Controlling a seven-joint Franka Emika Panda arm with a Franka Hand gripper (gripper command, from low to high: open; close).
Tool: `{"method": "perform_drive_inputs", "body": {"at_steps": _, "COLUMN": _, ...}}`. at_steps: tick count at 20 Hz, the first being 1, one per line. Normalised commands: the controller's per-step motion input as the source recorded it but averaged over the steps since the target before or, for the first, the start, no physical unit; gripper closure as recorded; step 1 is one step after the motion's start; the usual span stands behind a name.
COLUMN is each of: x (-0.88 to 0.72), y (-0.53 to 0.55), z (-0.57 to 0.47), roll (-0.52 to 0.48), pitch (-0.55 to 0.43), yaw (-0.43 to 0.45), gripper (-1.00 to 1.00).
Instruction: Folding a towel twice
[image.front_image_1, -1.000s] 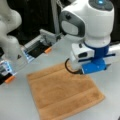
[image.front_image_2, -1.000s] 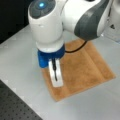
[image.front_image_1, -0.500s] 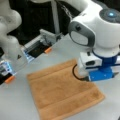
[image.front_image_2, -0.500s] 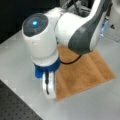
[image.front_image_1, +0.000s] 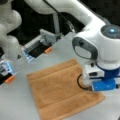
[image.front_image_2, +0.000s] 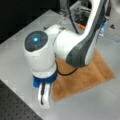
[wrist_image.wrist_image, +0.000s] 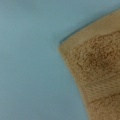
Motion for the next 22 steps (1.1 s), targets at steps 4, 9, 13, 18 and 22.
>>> {"method": "perform_drive_inputs", "body": {"at_steps": 4, "x": 0.28, "y": 0.14, "z": -0.02, "roll": -0.357, "pitch": 0.375, "yaw": -0.194, "gripper": -1.0}}
{"method": "perform_drive_inputs", "body": {"at_steps": 9, "x": 0.29, "y": 0.11, "z": -0.04, "roll": -0.333, "pitch": 0.427, "yaw": -0.129, "gripper": -1.0}}
{"method": "perform_drive_inputs", "body": {"at_steps": 13, "x": 0.32, "y": 0.01, "z": -0.05, "roll": -0.29, "pitch": 0.325, "yaw": -0.042, "gripper": -1.0}}
{"method": "perform_drive_inputs", "body": {"at_steps": 18, "x": 0.36, "y": -0.1, "z": -0.07, "roll": -0.271, "pitch": 0.151, "yaw": 0.039, "gripper": -1.0}}
{"method": "perform_drive_inputs", "body": {"at_steps": 22, "x": 0.32, "y": -0.08, "z": -0.01, "roll": -0.269, "pitch": 0.047, "yaw": 0.129, "gripper": -1.0}}
